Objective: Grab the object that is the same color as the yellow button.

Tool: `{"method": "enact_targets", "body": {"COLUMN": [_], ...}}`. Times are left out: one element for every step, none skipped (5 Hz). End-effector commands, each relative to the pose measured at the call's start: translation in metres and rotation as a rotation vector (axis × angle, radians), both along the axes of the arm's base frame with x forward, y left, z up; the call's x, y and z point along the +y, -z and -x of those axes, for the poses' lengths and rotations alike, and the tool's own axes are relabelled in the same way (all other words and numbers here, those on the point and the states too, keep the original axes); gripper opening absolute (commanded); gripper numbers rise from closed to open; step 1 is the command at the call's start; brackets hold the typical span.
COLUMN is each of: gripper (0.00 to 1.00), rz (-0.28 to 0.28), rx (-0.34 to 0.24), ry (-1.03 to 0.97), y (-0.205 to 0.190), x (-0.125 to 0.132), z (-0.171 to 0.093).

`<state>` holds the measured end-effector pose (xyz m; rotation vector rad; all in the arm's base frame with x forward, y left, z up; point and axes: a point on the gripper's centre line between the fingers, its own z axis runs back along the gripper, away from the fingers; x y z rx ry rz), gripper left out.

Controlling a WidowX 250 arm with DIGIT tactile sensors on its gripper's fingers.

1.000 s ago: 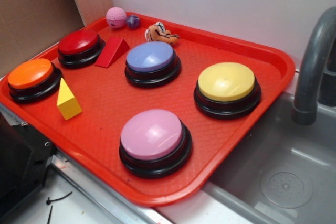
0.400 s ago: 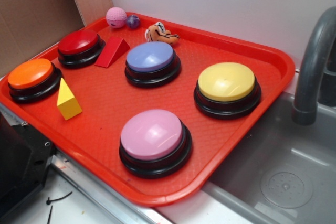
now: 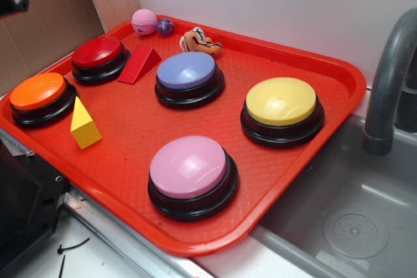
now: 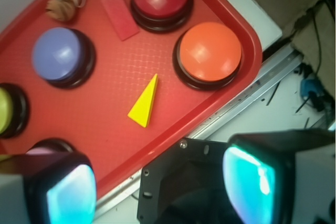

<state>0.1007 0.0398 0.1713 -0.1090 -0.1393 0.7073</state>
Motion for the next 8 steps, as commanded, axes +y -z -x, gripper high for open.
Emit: {"method": "enact_targets", "body": {"gripper": [1.0, 1.0, 1.0, 1.0, 1.0, 1.0, 1.0, 0.46], "rz": [-0.041, -0.022, -0.046, -0.071, -0.076, -0.07, -0.08, -0.086], "rx": [-0.009, 0.024, 0.042, 0.055, 0.073, 0.088, 0.104, 0.1], "ry": [-0.201, -0.252, -0.276, -0.275, -0.249, -0.246, -0.264, -0.272], "y": [0.04, 0.063, 0.086, 0.104, 0.119, 0.133, 0.143, 0.148], "x": [-0.001, -0.004, -0.005, -0.007, -0.013, -0.019, -0.026, -0.025], "z": [-0.014, -0.029, -0.037, -0.041, -0.042, -0.043, -0.045, -0.046]}}
